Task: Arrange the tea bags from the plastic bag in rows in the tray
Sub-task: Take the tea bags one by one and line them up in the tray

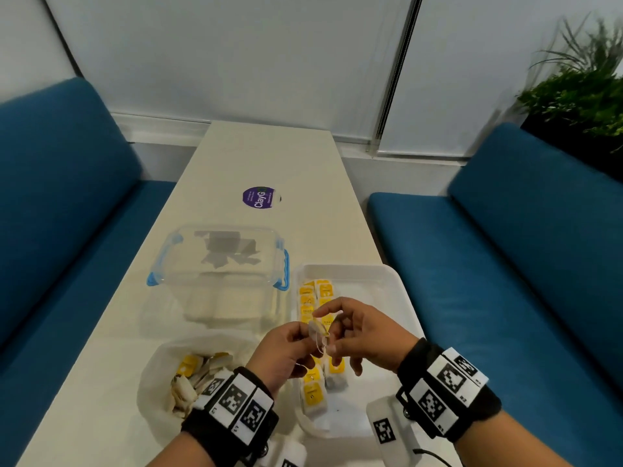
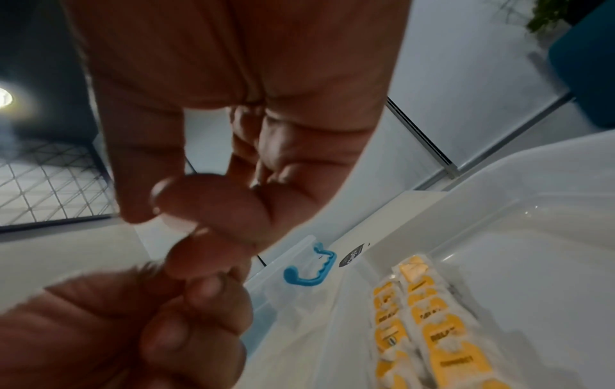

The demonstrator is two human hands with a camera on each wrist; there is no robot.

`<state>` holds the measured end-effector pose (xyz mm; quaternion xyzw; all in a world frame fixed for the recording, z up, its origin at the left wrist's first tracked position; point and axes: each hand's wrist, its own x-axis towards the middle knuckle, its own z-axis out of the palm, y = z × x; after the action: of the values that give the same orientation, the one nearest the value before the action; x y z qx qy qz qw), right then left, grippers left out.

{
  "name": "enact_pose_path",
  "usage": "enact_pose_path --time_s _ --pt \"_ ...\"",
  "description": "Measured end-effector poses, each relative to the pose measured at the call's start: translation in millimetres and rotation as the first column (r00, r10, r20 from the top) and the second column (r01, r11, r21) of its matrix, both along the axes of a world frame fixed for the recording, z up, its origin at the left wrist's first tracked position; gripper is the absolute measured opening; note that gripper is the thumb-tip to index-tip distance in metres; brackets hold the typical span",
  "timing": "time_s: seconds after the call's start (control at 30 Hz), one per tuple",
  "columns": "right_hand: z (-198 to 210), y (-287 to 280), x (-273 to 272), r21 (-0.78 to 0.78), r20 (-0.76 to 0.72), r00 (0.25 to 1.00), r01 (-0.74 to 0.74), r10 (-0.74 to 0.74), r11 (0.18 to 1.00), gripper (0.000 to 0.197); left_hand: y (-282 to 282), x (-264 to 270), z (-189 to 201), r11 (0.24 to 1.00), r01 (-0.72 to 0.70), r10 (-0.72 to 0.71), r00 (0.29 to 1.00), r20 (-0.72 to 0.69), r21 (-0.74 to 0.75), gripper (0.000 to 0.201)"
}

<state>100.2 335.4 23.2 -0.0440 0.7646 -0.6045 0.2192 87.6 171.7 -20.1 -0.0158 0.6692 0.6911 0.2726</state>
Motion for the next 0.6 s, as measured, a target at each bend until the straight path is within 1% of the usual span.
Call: enact_pose_path --time_s 0.07,0.2,0.27,0.4,0.47,0.53,0.6 --pt "0 -2 -1 0.005 0.012 0.999 -0.043 0.043 0.999 0.05 -7 1 0 1.0 -0.007 0.008 1.0 0.028 -0.025 0.02" --pt "-1 -11 -10 0.061 0.019 0.991 -0.133 0.132 0.989 0.058 -22 5 1 0.997 -0.009 0.013 0.998 0.058 -0.072 0.009" --pt "-2 -18 -14 0.057 0.033 0.987 -0.159 0.157 0.986 0.06 -27 6 2 0.997 -0.024 0.028 0.998 0.057 -0.072 0.013" --pt "-2 -26 -15 0.035 0.035 0.981 -0.194 0.193 0.98 0.045 -34 7 6 0.997 -0.042 0.046 0.998 0.052 -0.067 0.02" --pt "-2 -28 -15 0.063 0.024 0.98 -0.198 0.196 0.978 0.038 -35 6 6 0.996 -0.047 0.051 0.997 0.051 -0.073 0.02" --pt "-1 -28 -16 0.122 -0.015 0.982 -0.183 0.186 0.976 0.028 -36 6 6 0.996 -0.058 0.062 0.996 0.056 -0.071 0.015" --pt "0 -29 -18 0.187 -0.106 0.981 -0.143 0.164 0.972 0.019 -37 5 5 0.995 -0.083 0.087 0.994 0.073 -0.06 0.017"
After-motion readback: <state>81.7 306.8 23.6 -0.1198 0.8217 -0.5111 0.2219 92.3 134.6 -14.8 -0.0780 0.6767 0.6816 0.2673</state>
